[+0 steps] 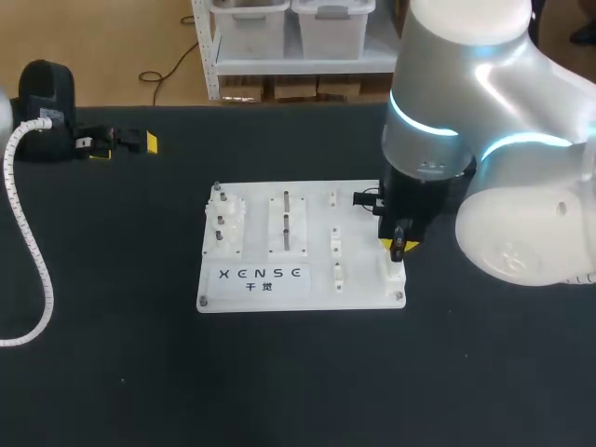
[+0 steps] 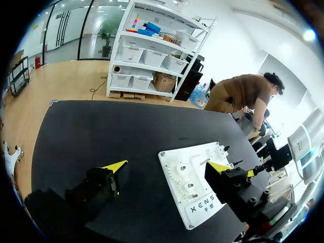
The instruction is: Insert the USB connector, Ethernet cable, and multi-pin plug into their matching sockets one by one.
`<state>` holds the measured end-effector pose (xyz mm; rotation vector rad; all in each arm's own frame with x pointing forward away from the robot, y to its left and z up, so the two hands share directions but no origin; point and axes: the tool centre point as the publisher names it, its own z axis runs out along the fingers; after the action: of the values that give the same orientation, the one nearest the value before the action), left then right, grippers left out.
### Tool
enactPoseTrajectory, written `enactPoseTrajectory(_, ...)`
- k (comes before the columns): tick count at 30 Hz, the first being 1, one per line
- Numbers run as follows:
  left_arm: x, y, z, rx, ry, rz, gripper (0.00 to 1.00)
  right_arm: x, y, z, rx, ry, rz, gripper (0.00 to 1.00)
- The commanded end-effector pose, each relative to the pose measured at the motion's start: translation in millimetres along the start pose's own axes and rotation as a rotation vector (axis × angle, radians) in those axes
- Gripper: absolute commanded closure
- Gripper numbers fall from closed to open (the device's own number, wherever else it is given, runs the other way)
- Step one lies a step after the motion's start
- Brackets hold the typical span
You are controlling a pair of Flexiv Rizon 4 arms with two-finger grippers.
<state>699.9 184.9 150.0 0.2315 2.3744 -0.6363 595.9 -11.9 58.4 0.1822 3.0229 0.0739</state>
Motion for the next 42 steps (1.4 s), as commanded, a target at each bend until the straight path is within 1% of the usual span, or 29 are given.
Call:
enactPoseTrajectory(1,0.0,0.0,0.0,0.000,0.000,0.000,0.00,-0.9,-0.1,6.4,0.002,-0.003,-0.001,1.00)
enactPoseTrajectory(6,0.0,0.0,0.0,0.000,0.000,0.000,0.00,-6.0,-2.1,8.6,0.010,-0.007,0.004,1.00)
enactPoseTrajectory(14,0.0,0.0,0.0,0.000,0.000,0.000,0.00,-10.6,-0.7,3.3,0.001,-0.025,0.009,1.00)
enactPoseTrajectory(25,0.0,0.0,0.0,0.000,0.000,0.000,0.00,-3.7,4.7,2.3,-0.011,-0.021,-0.013,1.00)
enactPoseTrajectory(34,0.0,0.0,0.0,0.000,0.000,0.000,0.00,0.2,0.5,0.7,-0.010,-0.023,-0.019,1.00)
enactPoseTrajectory(42,0.0,0.0,0.0,0.000,0.000,0.000,0.00,-0.4,-1.4,-2.8,-0.013,-0.027,-0.015,1.00)
